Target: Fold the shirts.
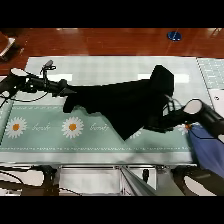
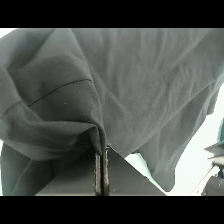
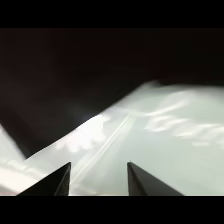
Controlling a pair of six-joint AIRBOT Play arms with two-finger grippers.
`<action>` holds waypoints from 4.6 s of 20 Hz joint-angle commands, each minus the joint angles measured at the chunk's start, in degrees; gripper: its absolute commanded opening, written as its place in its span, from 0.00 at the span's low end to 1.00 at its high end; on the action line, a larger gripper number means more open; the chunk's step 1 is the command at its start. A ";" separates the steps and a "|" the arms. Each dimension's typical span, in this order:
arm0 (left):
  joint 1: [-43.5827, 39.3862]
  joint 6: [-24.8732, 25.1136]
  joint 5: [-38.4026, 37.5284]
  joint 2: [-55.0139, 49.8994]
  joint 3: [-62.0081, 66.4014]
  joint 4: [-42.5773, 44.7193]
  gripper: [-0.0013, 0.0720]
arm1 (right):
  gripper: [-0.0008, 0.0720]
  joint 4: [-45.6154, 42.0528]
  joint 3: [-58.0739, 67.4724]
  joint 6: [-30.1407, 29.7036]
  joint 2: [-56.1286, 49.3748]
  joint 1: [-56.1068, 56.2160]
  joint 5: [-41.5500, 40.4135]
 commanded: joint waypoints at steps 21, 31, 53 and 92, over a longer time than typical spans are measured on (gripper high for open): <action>-0.96 -0.11 -0.46 0.07 0.94 0.15 0.04 | 0.04 25.51 14.78 -11.74 -20.85 12.94 -8.04; 10.47 0.00 8.20 25.46 18.18 -23.10 0.04 | 0.04 -4.74 68.94 -1.57 -0.02 -1.42 4.66; 6.91 -9.14 11.76 73.59 20.48 24.22 0.04 | 0.04 -19.76 78.64 1.53 25.44 -2.08 27.45; 32.61 -9.42 -4.31 23.98 -24.20 15.10 0.71 | 0.58 -7.50 14.51 -9.84 2.10 -38.29 -1.27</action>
